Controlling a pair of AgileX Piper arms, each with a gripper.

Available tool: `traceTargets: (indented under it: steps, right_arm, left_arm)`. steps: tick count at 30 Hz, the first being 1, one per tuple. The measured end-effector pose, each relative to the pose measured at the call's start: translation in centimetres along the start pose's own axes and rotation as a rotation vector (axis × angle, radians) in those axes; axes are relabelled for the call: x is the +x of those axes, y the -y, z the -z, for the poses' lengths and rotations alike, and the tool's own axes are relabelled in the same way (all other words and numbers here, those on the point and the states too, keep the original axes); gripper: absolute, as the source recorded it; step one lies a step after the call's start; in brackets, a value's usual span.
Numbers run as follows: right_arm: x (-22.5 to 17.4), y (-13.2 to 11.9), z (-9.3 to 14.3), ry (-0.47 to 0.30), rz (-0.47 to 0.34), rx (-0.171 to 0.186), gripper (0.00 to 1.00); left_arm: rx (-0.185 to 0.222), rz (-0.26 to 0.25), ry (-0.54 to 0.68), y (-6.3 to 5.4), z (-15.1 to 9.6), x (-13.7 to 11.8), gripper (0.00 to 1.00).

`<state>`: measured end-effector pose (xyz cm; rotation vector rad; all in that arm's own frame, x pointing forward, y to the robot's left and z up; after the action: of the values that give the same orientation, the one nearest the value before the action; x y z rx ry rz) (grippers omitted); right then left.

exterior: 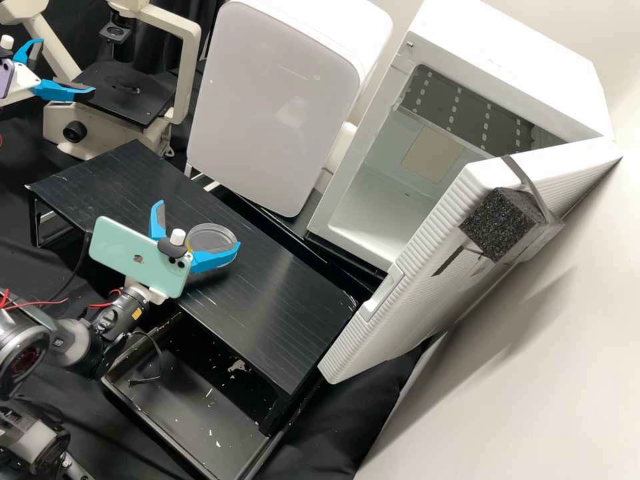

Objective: Place the petri dish in the incubator

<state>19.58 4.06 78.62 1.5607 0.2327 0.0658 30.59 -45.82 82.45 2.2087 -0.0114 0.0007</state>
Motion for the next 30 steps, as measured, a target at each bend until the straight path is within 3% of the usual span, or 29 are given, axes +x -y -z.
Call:
traceTargets:
  steps: [4, 10, 17, 30]
  right_arm:
    - [-0.1, 0.1, -0.2, 0.009, 0.000, -0.022, 1.00]
    - [-0.3, -0.6, -0.5, 0.034, -0.035, -0.027, 1.00]
    - [-1.2, -1.3, 0.0, 0.010, -0.080, -0.030, 1.00]
    - [-0.8, -0.4, -0.8, 0.058, -0.039, -0.036, 1.00]
  left_arm:
    - [0.000, 0.000, 0.000, 0.0, 0.0, 0.0, 1.00]
    - [0.000, 0.000, 0.000, 0.0, 0.0, 0.0, 1.00]
    - [0.000, 0.000, 0.000, 0.0, 0.0, 0.0, 1.00]
    - [0.000, 0.000, 0.000, 0.0, 0.0, 0.0, 1.00]
